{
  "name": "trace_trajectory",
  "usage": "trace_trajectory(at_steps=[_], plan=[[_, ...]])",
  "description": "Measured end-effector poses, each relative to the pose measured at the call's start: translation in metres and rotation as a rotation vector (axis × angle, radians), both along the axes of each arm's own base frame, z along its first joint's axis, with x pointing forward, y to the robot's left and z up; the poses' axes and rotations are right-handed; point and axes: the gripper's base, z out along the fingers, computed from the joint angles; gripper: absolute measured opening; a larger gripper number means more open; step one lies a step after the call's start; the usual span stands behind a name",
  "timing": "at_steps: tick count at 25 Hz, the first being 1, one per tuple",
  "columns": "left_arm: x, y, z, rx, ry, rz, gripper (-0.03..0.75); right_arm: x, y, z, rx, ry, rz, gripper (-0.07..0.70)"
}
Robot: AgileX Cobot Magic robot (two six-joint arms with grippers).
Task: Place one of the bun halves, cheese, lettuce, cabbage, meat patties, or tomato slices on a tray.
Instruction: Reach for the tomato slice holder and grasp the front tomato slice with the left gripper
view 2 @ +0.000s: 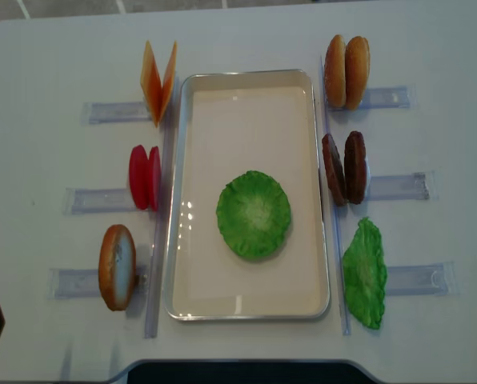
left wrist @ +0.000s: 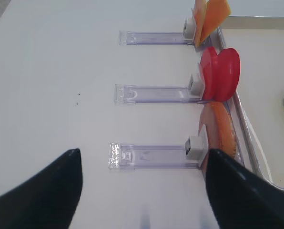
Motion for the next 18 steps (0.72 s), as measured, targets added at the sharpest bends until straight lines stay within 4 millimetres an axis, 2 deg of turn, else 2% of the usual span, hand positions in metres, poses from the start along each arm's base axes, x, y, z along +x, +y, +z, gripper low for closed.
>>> trace_trajectory(at_steps=[13, 18], plan=[[0.0, 0.0, 0.0, -0.006, 0.003, 0.004, 0.612, 0.0, 0.0, 0.0, 0.0, 0.0, 0.0, 0.496], [0.016, 0.0, 0.004, -0.023, 0.166, 0.022, 0.611, 0.0, 0.0, 0.0, 0.0, 0.0, 0.0, 0.496]])
